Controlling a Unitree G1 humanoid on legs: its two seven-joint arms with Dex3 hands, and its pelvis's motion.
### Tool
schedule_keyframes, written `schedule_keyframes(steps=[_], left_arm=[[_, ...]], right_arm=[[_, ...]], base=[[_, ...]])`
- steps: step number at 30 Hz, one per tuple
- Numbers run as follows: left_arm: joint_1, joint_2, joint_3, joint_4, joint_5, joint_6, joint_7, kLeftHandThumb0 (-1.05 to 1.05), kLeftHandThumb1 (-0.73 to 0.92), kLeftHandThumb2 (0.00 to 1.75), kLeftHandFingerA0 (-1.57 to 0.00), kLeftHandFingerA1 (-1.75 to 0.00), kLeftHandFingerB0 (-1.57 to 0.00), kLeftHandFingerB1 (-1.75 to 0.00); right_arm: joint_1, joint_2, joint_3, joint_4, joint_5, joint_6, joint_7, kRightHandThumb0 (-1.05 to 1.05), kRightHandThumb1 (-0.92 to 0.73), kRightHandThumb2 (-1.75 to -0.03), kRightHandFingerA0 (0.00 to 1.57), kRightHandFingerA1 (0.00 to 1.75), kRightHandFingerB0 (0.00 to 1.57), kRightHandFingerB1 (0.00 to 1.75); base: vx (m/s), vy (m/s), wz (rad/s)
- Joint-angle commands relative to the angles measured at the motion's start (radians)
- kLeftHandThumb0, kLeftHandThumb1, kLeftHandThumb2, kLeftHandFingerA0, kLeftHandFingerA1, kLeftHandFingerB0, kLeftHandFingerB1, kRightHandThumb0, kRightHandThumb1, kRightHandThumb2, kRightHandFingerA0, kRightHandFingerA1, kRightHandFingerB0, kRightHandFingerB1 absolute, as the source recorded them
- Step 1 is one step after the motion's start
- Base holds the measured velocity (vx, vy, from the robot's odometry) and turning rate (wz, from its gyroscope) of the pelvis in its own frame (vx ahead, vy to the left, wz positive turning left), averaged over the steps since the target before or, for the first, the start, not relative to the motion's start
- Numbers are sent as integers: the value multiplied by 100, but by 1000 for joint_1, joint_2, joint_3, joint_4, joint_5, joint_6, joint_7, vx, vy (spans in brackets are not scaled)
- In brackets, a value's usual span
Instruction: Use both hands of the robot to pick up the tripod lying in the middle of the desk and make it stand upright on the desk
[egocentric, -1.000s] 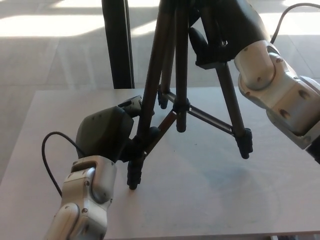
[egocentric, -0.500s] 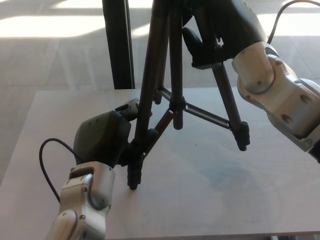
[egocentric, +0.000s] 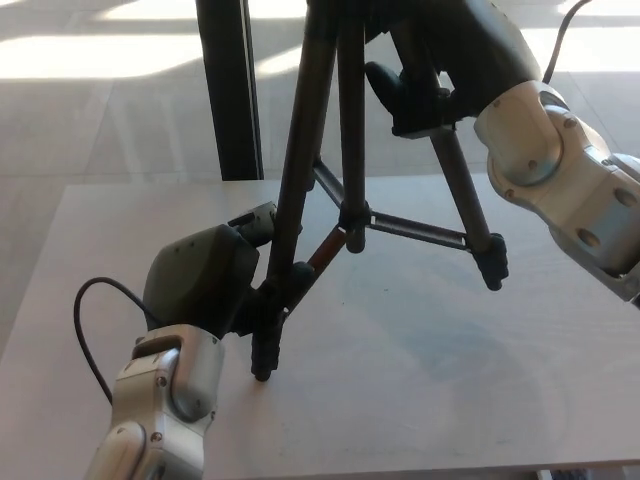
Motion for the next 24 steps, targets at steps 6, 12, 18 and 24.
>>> schedule_keyframes(steps=[6, 12, 18, 24], left_arm=[[95, 135, 23, 12, -42, 148, -222, -50, 63, 59, -56, -82, -55, -52], [122, 155, 19, -1, -45, 131, -229, -51, 64, 59, -63, -79, -59, -52], [131, 178, 15, -4, -76, 122, -259, -58, 66, 60, -62, -93, -52, -50], [70, 240, -15, -12, -87, 207, -443, -68, 69, 61, -22, -50, -23, -32]], right_arm=[[-49, -124, 200, 46, -272, 240, 405, -95, -66, -100, 0, 13, 12, 11], [-28, -120, 198, 37, -297, 252, 390, -82, -78, -64, 0, 4, 2, 28], [-5, -97, 173, 43, -301, 271, 418, -94, -66, -100, 0, 13, 6, 12], [19, -85, 162, 39, -324, 302, 462, -82, -74, -71, 0, 2, 7, 24]], base=[[0, 0, 0], [0, 0, 0], [0, 0, 0], [0, 0, 0]])
